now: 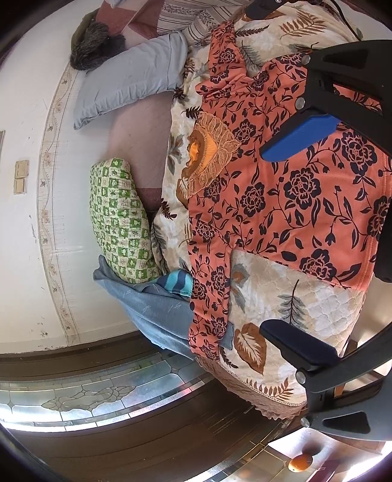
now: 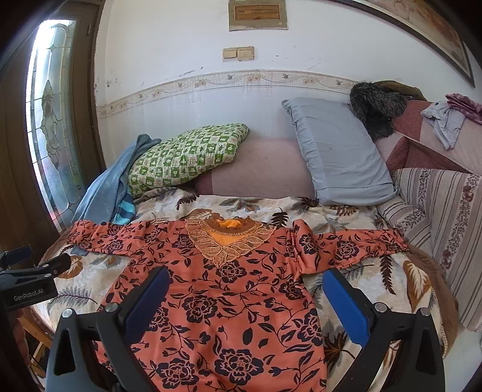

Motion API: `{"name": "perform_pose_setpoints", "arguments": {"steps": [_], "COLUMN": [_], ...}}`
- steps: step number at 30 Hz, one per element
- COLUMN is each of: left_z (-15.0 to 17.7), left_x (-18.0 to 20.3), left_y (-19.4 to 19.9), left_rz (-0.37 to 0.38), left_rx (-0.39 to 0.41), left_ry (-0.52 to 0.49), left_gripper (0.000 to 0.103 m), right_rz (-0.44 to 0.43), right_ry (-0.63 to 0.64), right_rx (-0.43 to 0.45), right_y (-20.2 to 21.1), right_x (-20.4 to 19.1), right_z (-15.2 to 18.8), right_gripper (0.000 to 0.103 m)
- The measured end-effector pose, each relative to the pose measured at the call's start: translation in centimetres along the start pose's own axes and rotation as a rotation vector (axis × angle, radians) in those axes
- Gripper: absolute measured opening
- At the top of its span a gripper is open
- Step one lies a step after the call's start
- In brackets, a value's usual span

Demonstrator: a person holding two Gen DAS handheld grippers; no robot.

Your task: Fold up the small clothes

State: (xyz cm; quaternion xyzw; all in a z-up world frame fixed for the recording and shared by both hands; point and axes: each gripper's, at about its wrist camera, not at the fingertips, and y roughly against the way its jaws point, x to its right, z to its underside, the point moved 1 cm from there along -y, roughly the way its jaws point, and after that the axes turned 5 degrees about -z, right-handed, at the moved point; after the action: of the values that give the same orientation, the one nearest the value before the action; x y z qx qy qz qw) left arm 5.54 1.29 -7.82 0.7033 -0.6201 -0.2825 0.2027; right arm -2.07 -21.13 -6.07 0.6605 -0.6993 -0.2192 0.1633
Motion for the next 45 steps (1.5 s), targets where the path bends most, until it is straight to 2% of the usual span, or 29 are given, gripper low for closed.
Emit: {"name": "perform_pose_setpoints", "arguments": {"steps": [4,9,13,15,18,20,23,28,30,32,35,37,40,41,42,43,45], "left_z": [0.0,-0.3,-1.2,-1.9,-2.9,-3.3,-3.0,-1.8,-2.0,-2.4,-2.7,-2.6,-2.6,-2.6,-2.6,-2.7,-3.0], "left_x": [0.2,1.6,4.2,5.8,8.9,11.3,14.7,18.3,18.7,18.6,17.6,16.6,15.4,14.9,14.3,13.7,12.8], "left_y": [-0.7,-3.7,-7.1,-8.6,-11.1,-12.8,-15.0,-17.9,-19.1,-20.2,-21.7,-22.7,-24.7,-25.3,-25.8,-26.1,-26.4], "left_rz": [0.008,0.102,0.149,0.168,0.183,0.195,0.218,0.253,0.243,0.219,0.18,0.149,0.105,0.1,0.095,0.091,0.082], "left_rx": [-0.021,-0.118,-0.194,-0.205,-0.207,-0.214,-0.232,-0.227,-0.203,-0.157,-0.086,-0.061,-0.092,-0.107,-0.121,-0.128,-0.131], "left_ry": [-0.003,0.013,0.015,0.015,0.008,-0.009,-0.044,-0.084,-0.075,-0.052,-0.024,-0.015,-0.014,0.004,0.025,0.05,0.098], "left_gripper": [0.103,0.103,0.103,0.103,0.103,0.103,0.103,0.103,0.103,0.103,0.103,0.103,0.103,0.103,0.103,0.103,0.103], "right_rz": [-0.001,0.021,0.041,0.081,0.095,0.069,-0.013,-0.062,-0.041,-0.022,0.081,0.101,0.136,0.154,0.161,0.16,0.156], "right_ry": [0.01,-0.035,-0.188,-0.31,-0.473,-0.585,-0.797,-1.073,-1.147,-1.213,-1.263,-1.317,-1.281,-1.258,-1.248,-1.244,-1.19], "right_rx": [-0.005,-0.035,-0.072,-0.089,-0.082,-0.084,-0.041,-0.002,-0.001,0.023,0.003,0.029,0.047,0.035,0.02,0.017,0.054], "right_y": [-0.4,-2.4,-5.4,-7.0,-9.1,-10.7,-13.3,-19.3,-21.7,-23.6,-26.0,-27.2,-28.7,-29.2,-29.7,-29.8,-29.4], "right_x": [0.1,3.9,12.7,18.4,26.6,31.3,37.3,44.0,45.9,47.5,49.3,50.3,50.8,50.9,50.8,50.5,49.1], "right_z": [0.1,1.1,2.3,3.1,4.0,4.3,4.6,5.7,6.3,7.0,7.5,8.2,7.5,7.1,6.8,6.5,5.2], "right_gripper": [0.103,0.103,0.103,0.103,0.103,0.102,0.098,0.08,0.071,0.069,0.068,0.063,0.057,0.042,0.016,0.011,0.007]}}
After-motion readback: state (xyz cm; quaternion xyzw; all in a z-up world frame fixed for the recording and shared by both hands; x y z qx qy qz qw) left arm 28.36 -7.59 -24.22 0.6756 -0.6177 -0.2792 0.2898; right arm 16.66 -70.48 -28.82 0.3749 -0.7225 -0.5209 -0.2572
